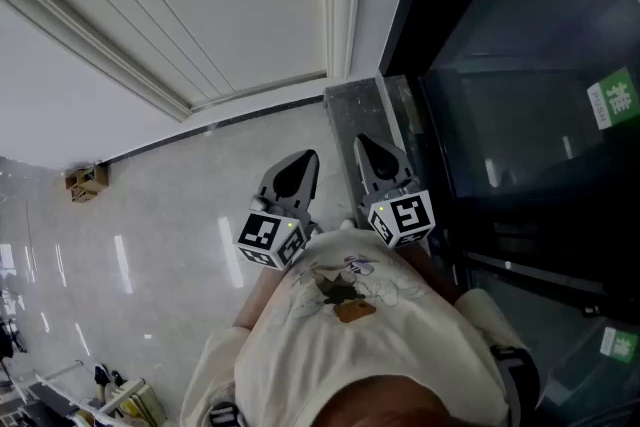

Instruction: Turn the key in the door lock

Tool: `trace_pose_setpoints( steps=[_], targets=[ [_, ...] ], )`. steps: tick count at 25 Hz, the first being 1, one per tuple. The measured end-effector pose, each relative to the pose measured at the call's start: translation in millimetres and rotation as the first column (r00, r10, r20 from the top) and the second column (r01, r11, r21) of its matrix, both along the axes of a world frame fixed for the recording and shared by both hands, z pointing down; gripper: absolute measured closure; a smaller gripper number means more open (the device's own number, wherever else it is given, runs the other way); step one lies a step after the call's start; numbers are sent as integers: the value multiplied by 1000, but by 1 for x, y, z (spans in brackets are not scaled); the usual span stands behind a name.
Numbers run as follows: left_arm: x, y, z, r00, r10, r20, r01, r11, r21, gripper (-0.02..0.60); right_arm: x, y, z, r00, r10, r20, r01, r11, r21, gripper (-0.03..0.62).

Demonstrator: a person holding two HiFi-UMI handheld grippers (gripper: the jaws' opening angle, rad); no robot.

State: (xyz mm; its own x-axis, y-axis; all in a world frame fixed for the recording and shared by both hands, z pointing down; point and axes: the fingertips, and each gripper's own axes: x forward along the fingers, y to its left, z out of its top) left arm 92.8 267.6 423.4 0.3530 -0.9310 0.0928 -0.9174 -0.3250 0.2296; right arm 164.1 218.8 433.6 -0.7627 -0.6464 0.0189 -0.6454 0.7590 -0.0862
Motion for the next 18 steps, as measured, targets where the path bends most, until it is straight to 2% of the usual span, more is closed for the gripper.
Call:
trace_pose_setpoints(
  steps=[8,15,18],
  targets=[
    [3,-5,2,1000,-9,-3,9,1000,-8,577,-14,12,8,997,-66,-43,65,998,-24,588],
    [20,-16,0,1000,-1,10,1,1000,-5,576,1,4,9,996,-81,22,82,994,-71,588],
    [29,-16,6,1000,2,10,-2,1000,-27,576,11,3,14,998,-68,-6,67,996,-62,588]
  ],
)
